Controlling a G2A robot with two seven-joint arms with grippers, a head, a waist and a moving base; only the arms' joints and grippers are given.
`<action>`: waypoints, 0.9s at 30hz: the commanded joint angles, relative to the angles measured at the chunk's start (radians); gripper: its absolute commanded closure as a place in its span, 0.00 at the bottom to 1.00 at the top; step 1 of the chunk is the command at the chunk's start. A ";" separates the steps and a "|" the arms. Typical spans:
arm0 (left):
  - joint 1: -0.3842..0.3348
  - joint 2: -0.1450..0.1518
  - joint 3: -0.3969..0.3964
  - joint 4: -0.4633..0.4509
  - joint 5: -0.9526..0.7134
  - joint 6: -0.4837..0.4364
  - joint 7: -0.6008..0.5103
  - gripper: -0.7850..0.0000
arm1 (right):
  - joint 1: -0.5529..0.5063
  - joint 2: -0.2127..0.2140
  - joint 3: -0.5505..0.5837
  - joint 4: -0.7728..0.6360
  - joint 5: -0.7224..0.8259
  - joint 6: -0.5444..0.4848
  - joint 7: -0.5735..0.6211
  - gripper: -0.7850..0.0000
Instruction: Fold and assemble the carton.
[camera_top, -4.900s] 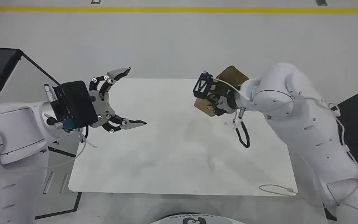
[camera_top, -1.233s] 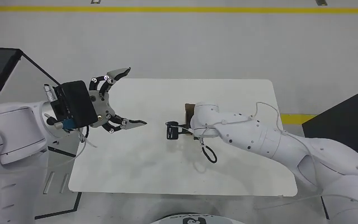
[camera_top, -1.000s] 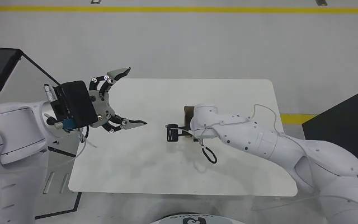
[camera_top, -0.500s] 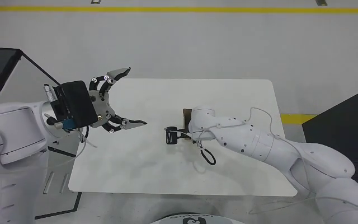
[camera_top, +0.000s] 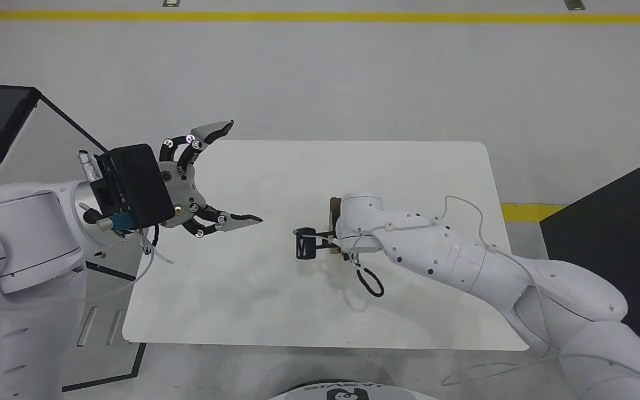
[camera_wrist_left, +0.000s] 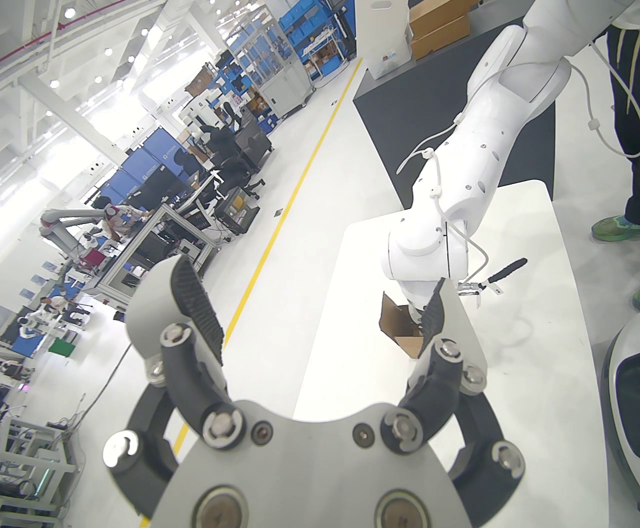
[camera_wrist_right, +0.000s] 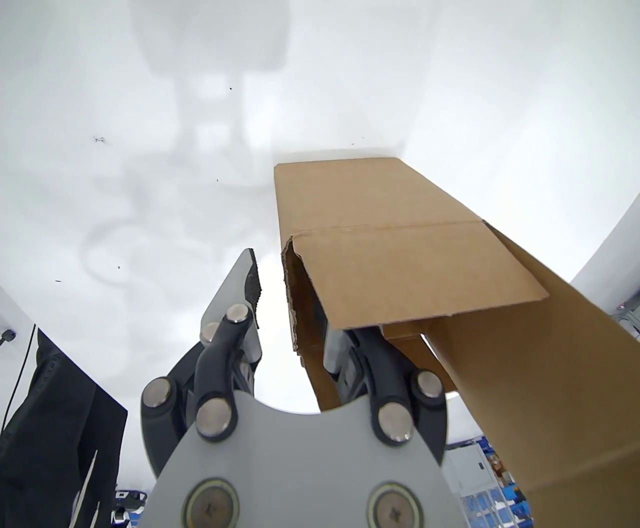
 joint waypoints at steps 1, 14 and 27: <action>0.000 0.000 0.000 0.000 0.000 0.000 0.000 0.00 | -0.005 0.003 0.011 -0.007 0.001 0.004 -0.003 0.57; 0.000 0.000 0.000 0.000 0.000 0.000 0.000 0.00 | -0.054 0.091 0.197 -0.180 0.039 0.006 0.011 0.00; 0.000 0.000 0.000 0.000 0.000 0.000 0.000 0.00 | -0.178 0.181 0.441 -0.240 0.207 -0.076 -0.144 0.00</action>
